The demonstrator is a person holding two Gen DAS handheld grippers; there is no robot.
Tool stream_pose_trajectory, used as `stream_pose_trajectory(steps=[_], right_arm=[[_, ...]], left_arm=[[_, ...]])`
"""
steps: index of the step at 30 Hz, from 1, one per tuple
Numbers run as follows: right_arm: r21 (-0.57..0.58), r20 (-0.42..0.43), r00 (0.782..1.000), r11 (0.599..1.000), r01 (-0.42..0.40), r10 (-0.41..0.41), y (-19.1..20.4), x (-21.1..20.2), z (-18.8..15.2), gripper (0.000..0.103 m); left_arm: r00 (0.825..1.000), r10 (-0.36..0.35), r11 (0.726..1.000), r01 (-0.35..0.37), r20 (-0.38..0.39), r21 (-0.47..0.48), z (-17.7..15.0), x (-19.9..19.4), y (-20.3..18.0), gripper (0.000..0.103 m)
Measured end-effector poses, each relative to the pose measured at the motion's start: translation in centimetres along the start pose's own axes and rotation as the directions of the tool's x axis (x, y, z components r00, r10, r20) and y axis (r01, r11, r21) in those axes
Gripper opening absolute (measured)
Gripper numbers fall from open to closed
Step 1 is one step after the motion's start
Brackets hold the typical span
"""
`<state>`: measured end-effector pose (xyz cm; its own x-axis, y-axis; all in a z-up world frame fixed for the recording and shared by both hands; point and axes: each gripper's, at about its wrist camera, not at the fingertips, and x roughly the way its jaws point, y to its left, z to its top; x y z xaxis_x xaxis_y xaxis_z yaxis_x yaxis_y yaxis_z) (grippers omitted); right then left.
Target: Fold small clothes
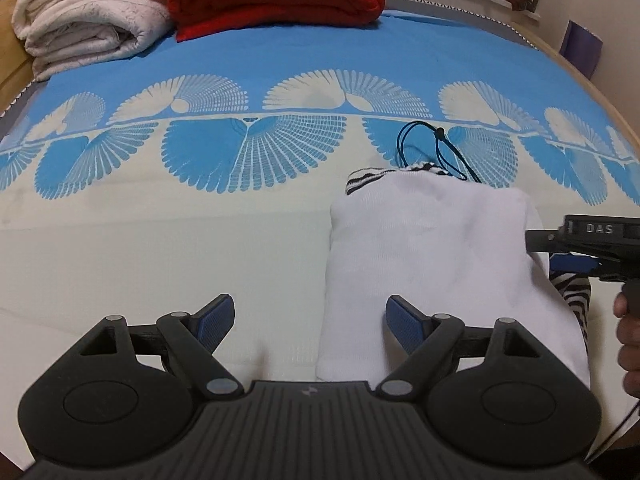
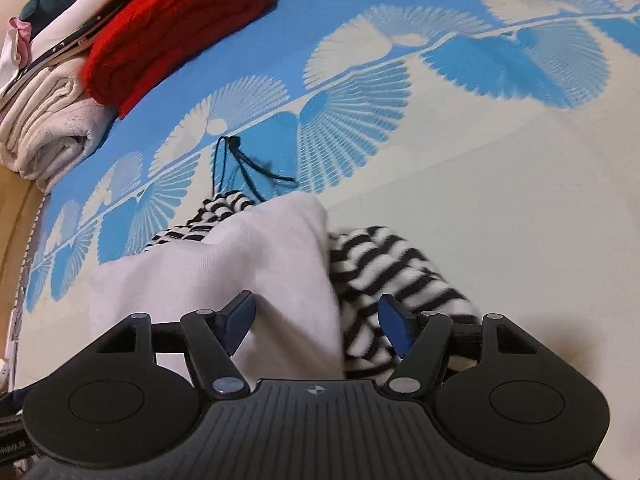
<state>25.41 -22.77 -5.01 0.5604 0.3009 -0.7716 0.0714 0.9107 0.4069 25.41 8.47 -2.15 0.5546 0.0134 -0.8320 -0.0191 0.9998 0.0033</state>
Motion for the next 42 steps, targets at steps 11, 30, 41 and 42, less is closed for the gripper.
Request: stream_pose_trajectory(steps=[11, 30, 41, 42], right_arm=[[-0.009, 0.241, 0.97, 1.0, -0.006, 0.008, 0.3, -3.2, 1.9, 0.001], [-0.286, 0.261, 0.95, 0.926, 0.246, -0.172, 2.2, -5.4, -0.5, 0.026], [-0.686, -0.053, 0.989, 0.724, 0.066, -0.141, 4.0, -3.6, -8.1, 0.026], [-0.713, -0.068, 0.975, 0.694, 0.1, -0.211, 3.7, -2.6, -8.7, 0.026]], left_arm=[[1.0, -0.009, 0.999, 0.009, 0.001, -0.045, 0.1, 0.1, 0.9, 0.087], [1.0, -0.016, 0.998, 0.015, -0.02, -0.053, -0.3, -0.6, 1.1, 0.087], [1.0, -0.013, 0.999, 0.013, -0.021, -0.047, -0.4, -1.0, 0.1, 0.087], [1.0, -0.013, 0.999, 0.012, -0.022, -0.048, -0.4, -1.0, 0.1, 0.087]])
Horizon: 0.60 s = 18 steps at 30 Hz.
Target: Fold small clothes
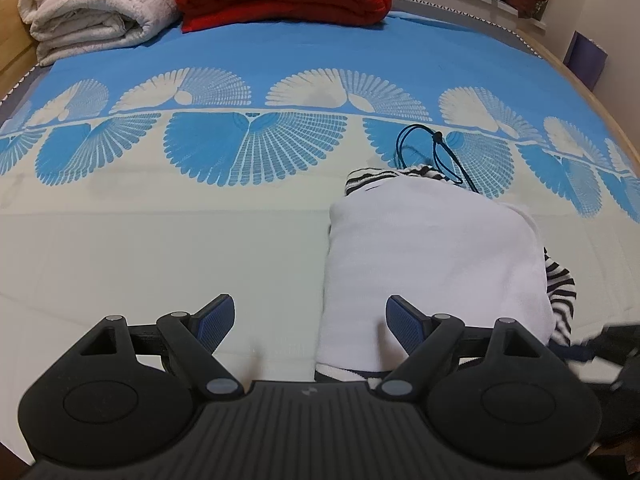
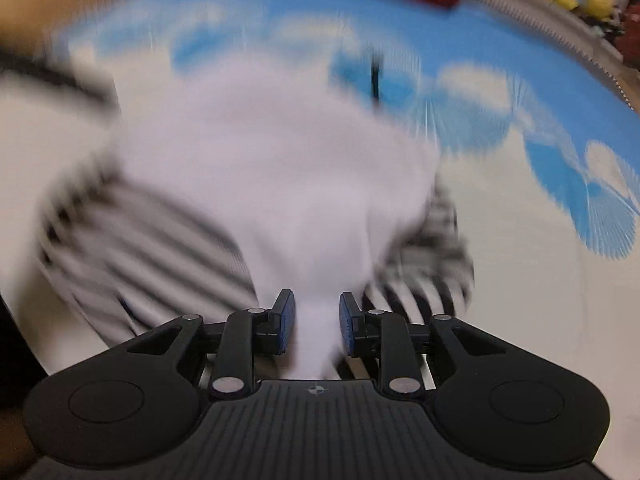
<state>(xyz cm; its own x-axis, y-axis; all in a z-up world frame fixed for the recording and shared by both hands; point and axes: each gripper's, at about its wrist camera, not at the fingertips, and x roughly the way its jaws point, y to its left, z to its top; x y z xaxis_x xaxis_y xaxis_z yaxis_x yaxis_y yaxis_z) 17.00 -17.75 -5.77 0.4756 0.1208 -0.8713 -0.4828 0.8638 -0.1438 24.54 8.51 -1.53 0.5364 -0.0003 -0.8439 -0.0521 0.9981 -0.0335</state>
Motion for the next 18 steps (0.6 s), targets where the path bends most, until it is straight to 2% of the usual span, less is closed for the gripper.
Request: stream_pose_trajectory(steps=[2, 3, 7, 10, 11, 12, 15, 17, 18], right_arm=[[-0.045, -0.093, 0.994, 0.998, 0.052, -0.056, 0.0, 1.8, -1.0, 0.025], [-0.048, -0.098, 0.994, 0.998, 0.047, -0.051, 0.0, 2.0, -1.1, 0.025], [0.017, -0.077, 0.996, 0.999, 0.044, -0.042, -1.2, 1.1, -0.5, 0.025], [0.104, 0.017, 0.998, 0.993, 0.063, -0.065, -3.0, -1.4, 0.4, 0.025], [0.145, 0.061, 0.996, 0.988, 0.057, -0.067, -3.5, -2.4, 0.7, 0.025], [0.189, 0.116, 0.991, 0.981, 0.039, -0.062, -4.0, -3.6, 0.9, 0.026], [0.246, 0.295, 0.955, 0.962, -0.115, 0.038, -5.0, -6.9, 0.9, 0.028], [0.211, 0.328, 0.937, 0.958, -0.195, 0.118, -4.4, -7.3, 0.6, 0.028], [0.18, 0.317, 0.937, 0.961, -0.212, 0.147, -3.9, -6.9, 0.6, 0.028]], left_arm=[[1.0, -0.001, 1.0, 0.001, -0.003, 0.004, 0.0, 0.1, 0.1, 0.087], [1.0, 0.001, 1.0, -0.001, -0.006, 0.006, 0.0, 0.2, 0.1, 0.087], [1.0, -0.01, 1.0, 0.01, 0.0, -0.023, 0.4, 0.4, 1.3, 0.087], [1.0, -0.029, 0.997, 0.029, 0.001, -0.071, 0.7, 0.4, 3.1, 0.085], [0.999, -0.047, 0.996, 0.047, 0.002, -0.074, 0.8, 0.6, 3.6, 0.082], [0.998, -0.064, 0.996, 0.064, 0.0, -0.069, 0.9, 0.7, 3.8, 0.073], [0.992, -0.129, 0.99, 0.129, 0.004, -0.063, 0.9, 1.1, 4.2, 0.046], [0.981, -0.188, 0.98, 0.191, 0.043, -0.054, 1.0, 1.2, 4.1, 0.038], [0.974, -0.217, 0.974, 0.221, 0.068, -0.051, 1.0, 1.2, 4.0, 0.033]])
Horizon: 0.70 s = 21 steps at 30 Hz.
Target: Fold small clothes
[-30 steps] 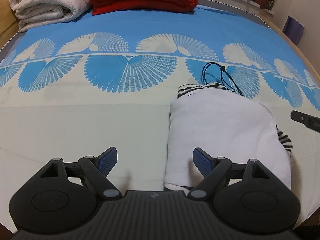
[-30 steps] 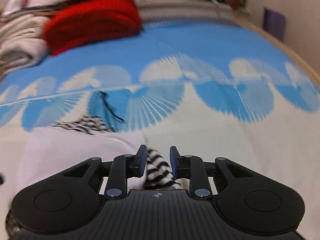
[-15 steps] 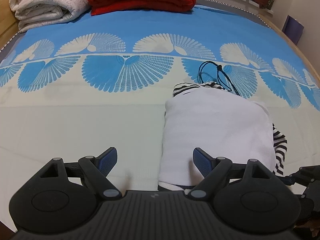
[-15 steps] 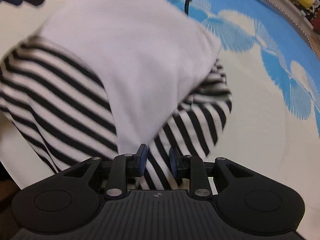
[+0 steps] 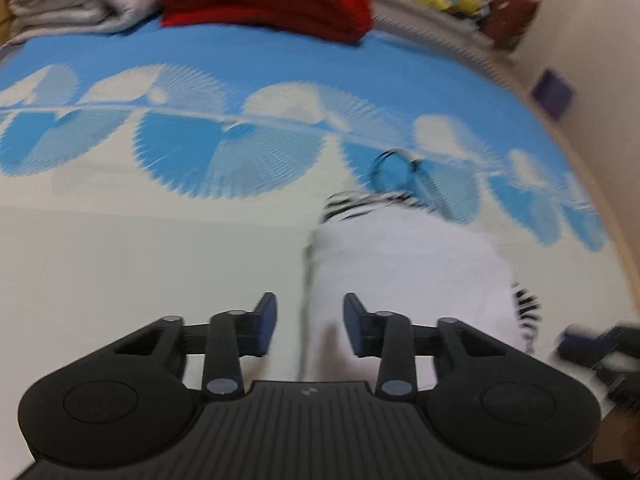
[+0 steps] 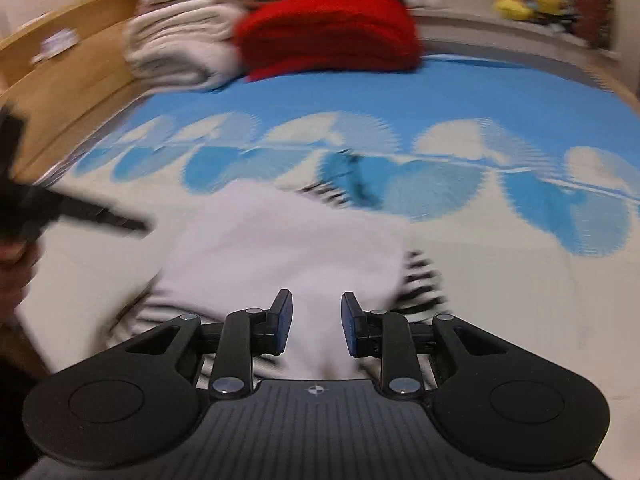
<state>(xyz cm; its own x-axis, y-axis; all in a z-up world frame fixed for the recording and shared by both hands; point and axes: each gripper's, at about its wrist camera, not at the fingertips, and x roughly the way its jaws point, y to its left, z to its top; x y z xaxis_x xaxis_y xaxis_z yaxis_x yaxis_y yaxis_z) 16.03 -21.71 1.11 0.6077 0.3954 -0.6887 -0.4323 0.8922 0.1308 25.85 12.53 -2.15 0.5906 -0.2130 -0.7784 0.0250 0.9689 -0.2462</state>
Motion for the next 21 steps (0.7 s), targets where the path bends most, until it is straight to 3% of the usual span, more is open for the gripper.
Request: stream_pose_trajectory(steps=[3, 7, 9, 11, 13, 18, 21], right_arm=[[-0.13, -0.137, 0.99, 0.991, -0.042, 0.024, 1.5, 2.5, -1.9, 0.028], [-0.297, -0.344, 0.939, 0.949, -0.1, -0.008, 3.0, 5.3, -5.0, 0.028], [-0.338, -0.39, 0.92, 0.936, -0.1, -0.042, 2.9, 6.1, -5.9, 0.028], [-0.322, -0.407, 0.913, 0.941, -0.108, -0.035, 2.4, 6.2, -5.9, 0.028], [-0.289, -0.412, 0.911, 0.95, -0.116, -0.014, 1.9, 6.1, -5.7, 0.028], [-0.282, -0.419, 0.908, 0.953, -0.108, -0.022, 1.9, 6.0, -6.1, 0.028], [-0.304, -0.427, 0.904, 0.946, -0.115, -0.027, 1.9, 5.9, -6.0, 0.028]], left_arm=[[0.993, -0.102, 0.995, 0.101, 0.055, 0.022, 0.0, 0.5, -0.9, 0.032], [0.977, -0.202, 0.973, 0.192, 0.062, 0.129, 0.4, 2.4, -3.7, 0.031], [0.984, -0.176, 0.965, 0.172, 0.006, 0.201, 0.3, 4.6, -5.3, 0.021], [0.996, -0.066, 0.964, 0.078, -0.057, 0.253, 0.0, 7.6, -6.2, 0.014], [0.995, -0.02, 0.973, 0.043, -0.102, 0.227, -0.1, 9.8, -5.9, 0.014], [0.996, -0.062, 0.988, 0.071, -0.069, 0.14, 0.9, 8.8, -5.2, 0.016], [0.985, -0.163, 0.977, 0.169, -0.053, 0.13, 1.1, 5.5, -4.2, 0.018]])
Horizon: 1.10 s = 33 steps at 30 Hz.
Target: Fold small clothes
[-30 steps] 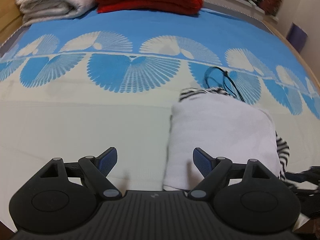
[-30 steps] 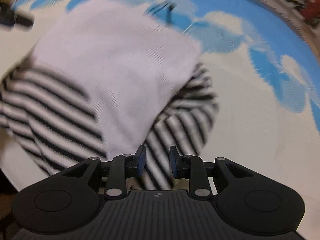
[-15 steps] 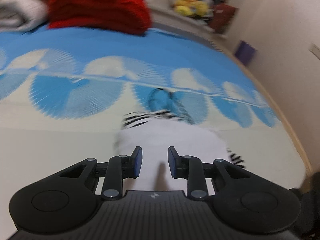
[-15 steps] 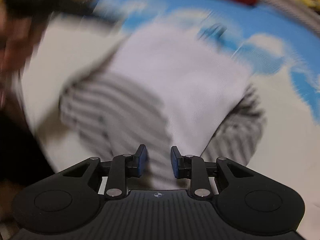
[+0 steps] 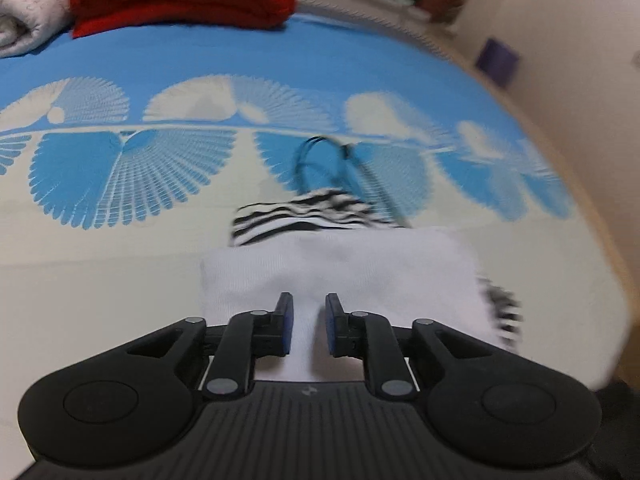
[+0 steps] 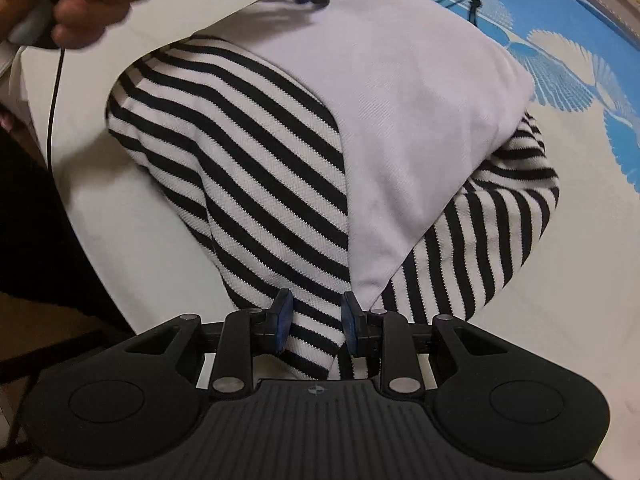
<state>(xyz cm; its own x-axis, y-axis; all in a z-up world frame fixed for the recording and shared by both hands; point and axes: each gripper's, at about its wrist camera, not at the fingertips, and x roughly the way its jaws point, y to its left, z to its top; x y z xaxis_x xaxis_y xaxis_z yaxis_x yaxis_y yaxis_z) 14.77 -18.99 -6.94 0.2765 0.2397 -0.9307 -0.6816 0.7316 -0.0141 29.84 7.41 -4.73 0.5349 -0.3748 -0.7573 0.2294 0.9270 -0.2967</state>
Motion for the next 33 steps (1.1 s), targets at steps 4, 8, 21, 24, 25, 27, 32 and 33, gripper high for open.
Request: stream_pose_trajectory(steps=[4, 8, 21, 24, 25, 27, 32, 33], right_arm=[[0.164, 0.154, 0.988, 0.986, -0.022, -0.004, -3.0, -3.3, 1.5, 0.027], [0.387, 0.34, 0.933, 0.922, -0.022, -0.121, -5.9, -5.8, 2.3, 0.029], [0.472, 0.175, 0.955, 0.872, 0.131, -0.238, -6.1, -1.5, 4.4, 0.047], [0.57, 0.182, 0.948, 0.814, 0.116, -0.262, -8.0, -1.6, 4.0, 0.068], [0.609, 0.164, 0.95, 0.785, 0.116, -0.267, -8.6, -1.5, 3.5, 0.072], [0.708, 0.114, 0.959, 0.699, 0.105, -0.259, -10.3, -0.7, 2.3, 0.08], [0.797, 0.077, 0.984, 0.603, 0.036, -0.159, -12.6, 1.5, 0.4, 0.079], [0.786, 0.082, 0.984, 0.618, 0.034, -0.158, -12.6, 1.8, 0.5, 0.078]], left_arm=[[0.99, -0.13, 0.973, 0.138, -0.057, 0.186, -2.9, -3.8, -1.5, 0.023], [0.97, -0.104, 0.888, 0.189, -0.217, 0.418, -7.5, -3.2, -3.8, 0.022], [0.995, -0.055, 0.997, 0.051, -0.079, -0.051, -3.9, -2.5, 2.6, 0.075], [0.992, -0.066, 0.967, 0.036, -0.109, -0.253, -3.6, 0.0, 4.8, 0.084], [0.989, -0.069, 0.955, 0.028, -0.131, -0.296, -3.7, 1.1, 5.2, 0.085], [0.982, -0.103, 0.93, 0.037, -0.161, -0.366, -3.6, 3.0, 6.0, 0.088], [0.972, -0.175, 0.875, 0.082, -0.155, -0.476, -4.3, 5.5, 7.0, 0.091], [0.973, -0.174, 0.878, 0.084, -0.151, -0.472, -4.2, 5.8, 6.9, 0.09]])
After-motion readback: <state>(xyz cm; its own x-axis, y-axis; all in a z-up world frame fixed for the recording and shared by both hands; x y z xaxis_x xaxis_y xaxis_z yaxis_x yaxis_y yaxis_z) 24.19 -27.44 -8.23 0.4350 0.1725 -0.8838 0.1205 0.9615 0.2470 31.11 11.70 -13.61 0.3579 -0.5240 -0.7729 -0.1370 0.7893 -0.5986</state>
